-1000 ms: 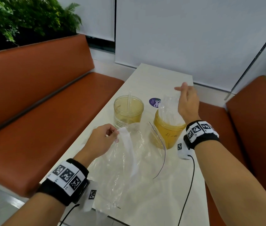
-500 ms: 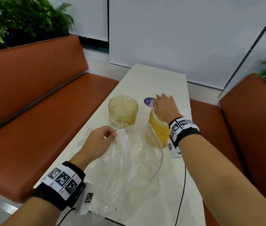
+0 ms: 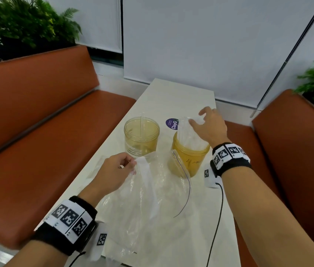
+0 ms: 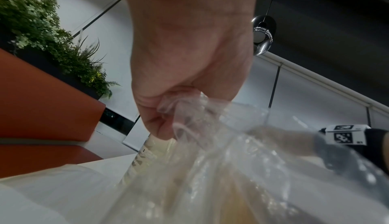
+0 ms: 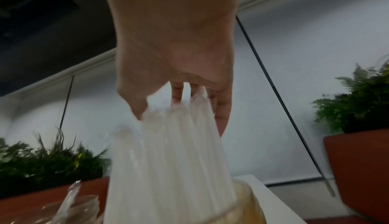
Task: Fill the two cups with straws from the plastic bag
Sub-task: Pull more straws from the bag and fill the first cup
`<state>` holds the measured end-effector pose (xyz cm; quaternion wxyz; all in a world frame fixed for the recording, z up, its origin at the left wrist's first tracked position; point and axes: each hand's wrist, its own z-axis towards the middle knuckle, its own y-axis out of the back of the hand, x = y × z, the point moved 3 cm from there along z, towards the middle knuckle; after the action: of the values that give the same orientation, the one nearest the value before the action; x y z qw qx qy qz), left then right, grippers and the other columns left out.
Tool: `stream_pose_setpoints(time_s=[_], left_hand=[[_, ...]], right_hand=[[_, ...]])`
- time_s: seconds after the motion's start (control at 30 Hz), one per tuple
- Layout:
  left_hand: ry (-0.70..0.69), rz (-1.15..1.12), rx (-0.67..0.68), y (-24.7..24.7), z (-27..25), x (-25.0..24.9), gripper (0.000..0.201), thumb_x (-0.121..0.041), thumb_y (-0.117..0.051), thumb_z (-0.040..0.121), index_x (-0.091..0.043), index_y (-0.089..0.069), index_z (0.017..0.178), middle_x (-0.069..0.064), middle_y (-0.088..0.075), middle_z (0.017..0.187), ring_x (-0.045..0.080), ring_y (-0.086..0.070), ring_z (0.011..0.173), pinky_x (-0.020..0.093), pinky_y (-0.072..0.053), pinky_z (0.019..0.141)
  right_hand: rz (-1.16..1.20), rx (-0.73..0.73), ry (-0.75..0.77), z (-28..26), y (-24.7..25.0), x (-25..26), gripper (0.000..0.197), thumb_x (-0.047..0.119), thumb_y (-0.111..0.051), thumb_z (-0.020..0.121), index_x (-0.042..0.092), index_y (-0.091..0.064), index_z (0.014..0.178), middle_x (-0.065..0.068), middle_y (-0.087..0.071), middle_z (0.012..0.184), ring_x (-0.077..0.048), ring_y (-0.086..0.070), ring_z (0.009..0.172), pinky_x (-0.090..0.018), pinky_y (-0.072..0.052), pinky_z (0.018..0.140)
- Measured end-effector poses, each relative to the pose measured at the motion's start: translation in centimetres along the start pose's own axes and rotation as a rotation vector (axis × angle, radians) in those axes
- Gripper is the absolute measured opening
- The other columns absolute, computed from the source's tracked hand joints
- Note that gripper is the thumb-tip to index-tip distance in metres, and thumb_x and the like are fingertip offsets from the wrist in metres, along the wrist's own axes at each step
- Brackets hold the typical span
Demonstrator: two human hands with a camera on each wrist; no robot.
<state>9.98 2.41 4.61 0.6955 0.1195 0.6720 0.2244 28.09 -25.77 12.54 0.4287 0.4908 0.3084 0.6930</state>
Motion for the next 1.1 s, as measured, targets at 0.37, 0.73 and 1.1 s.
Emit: stream_pose_setpoints(time_s=[0.37, 0.73, 1.1], left_hand=[[0.006, -0.055, 0.042, -0.1, -0.1, 0.4, 0.022, -0.022, -0.06, 0.1, -0.017, -0.066, 0.079, -0.003, -0.075, 0.074, 0.024, -0.052, 0.061, 0.033, -0.045, 0.056], [0.0, -0.052, 0.092, -0.6, 0.4, 0.4, 0.018, -0.024, -0.059, 0.1, -0.018, -0.066, 0.084, -0.006, -0.075, 0.074, 0.02, -0.055, 0.061, 0.036, -0.048, 0.057], [-0.015, -0.058, 0.142, -0.8, 1.2, 0.7, 0.017, -0.025, -0.06, 0.099, -0.019, -0.066, 0.084, -0.006, -0.076, 0.075, 0.024, -0.057, 0.064, 0.036, -0.049, 0.057]], right_hand=[[-0.06, 0.123, 0.114, 1.2, -0.4, 0.2, 0.061, 0.05, -0.079, 0.07, 0.028, -0.051, 0.12, -0.004, -0.048, 0.126, -0.031, -0.054, 0.119, -0.044, -0.051, 0.088], [-0.07, 0.141, 0.07, 1.3, -1.7, 1.2, 0.062, 0.058, -0.073, 0.075, 0.029, -0.042, 0.12, -0.003, -0.049, 0.126, -0.034, -0.057, 0.111, -0.052, -0.047, 0.098], [-0.315, 0.248, 0.109, 0.4, -2.8, 2.2, 0.051, 0.064, -0.045, 0.096, 0.045, -0.048, 0.143, 0.001, -0.04, 0.155, -0.037, -0.041, 0.138, -0.058, -0.032, 0.11]])
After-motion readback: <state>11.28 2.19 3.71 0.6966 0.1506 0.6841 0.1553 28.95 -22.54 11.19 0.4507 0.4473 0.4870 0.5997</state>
